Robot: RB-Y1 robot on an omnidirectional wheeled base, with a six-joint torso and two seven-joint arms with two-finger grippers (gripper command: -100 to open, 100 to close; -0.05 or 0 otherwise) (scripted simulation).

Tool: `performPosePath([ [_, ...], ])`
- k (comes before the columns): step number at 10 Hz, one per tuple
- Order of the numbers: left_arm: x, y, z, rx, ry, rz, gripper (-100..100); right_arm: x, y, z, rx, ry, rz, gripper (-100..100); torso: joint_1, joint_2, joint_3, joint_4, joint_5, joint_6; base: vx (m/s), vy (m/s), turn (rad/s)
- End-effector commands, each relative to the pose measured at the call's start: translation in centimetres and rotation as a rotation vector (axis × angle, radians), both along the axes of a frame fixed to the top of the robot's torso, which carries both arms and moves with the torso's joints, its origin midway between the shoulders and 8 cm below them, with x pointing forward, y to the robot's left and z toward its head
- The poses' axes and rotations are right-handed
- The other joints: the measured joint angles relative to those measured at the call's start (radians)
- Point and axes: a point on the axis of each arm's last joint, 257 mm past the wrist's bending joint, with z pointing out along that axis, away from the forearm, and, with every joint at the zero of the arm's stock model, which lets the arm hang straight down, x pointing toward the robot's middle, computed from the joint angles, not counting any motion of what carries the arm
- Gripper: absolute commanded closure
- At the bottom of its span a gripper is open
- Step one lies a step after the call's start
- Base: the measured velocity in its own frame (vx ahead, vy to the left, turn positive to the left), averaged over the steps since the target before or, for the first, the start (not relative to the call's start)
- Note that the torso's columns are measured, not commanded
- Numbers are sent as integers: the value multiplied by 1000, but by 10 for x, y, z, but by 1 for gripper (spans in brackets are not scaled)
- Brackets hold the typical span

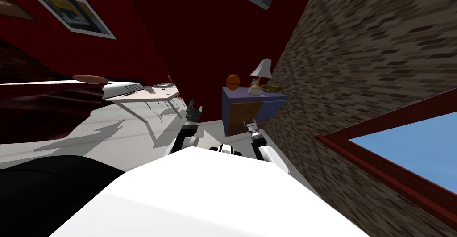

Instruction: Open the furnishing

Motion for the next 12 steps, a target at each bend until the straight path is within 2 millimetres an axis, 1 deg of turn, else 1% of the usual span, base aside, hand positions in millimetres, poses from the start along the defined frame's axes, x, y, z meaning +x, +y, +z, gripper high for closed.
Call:
performPosePath([
  [1, 0, 0, 0, 0, 0, 0, 0, 3, -6, -12, -135, -9, -23, -100, 0, 0, 0, 0, 0, 0, 69, 14, 31],
  [2, 0, 0, 0, 0, 0, 0, 0, 3, -6, -10, -169, -24, -24, -100, -1, 0, 0, 0, 0, 0, 66, 7, 20],
  [3, 0, 0, 0, 0, 0, 0, 0, 5, -10, -19, -237, -23, -37, -100, -1, 1, 0, 0, 0, 0, 76, 2, 40],
  [4, 0, 0, 0, 0, 0, 0, 0, 5, -10, -17, -266, -38, -37, -100, -1, 1, 0, 0, 0, 0, 61, 4, 16],
  [5, 0, 0, 0, 0, 0, 0, 0, 6, -15, -25, -334, -40, -50, -100, -1, 2, 1, 0, 0, 0, 60, 13, 26],
  [6, 0, 0, 0, 0, 0, 0, 0, 6, -14, -22, -368, -57, -49, -100, 0, 2, 1, 0, 0, 0, 53, 6, 19],
  [7, 0, 0, 0, 0, 0, 0, 0, 7, -20, -30, -433, -60, -61, -100, -1, 2, 1, 1, 0, 0, 62, 10, 35],
  [8, 0, 0, 0, 0, 0, 0, 0, 7, -19, -28, -456, -73, -60, -100, 0, 1, 1, 0, 0, 0, 55, 4, 17],
  [9, 0, 0, 0, 0, 0, 0, 0, 8, -25, -34, -523, -80, -71, -100, -1, 1, 1, 0, 0, 0, 62, 9, 31],
  [11, 0, 0, 0, 0, 0, 0, 0, 8, -23, -31, -556, -100, -70, -100, 0, 1, 1, 0, 0, 0, 43, 7, 7],
  [12, 0, 0, 0, 0, 0, 0, 0, 9, -29, -36, -628, -113, -79, -100, -1, 3, 1, 1, 0, 0, 38, 3, 30],
])
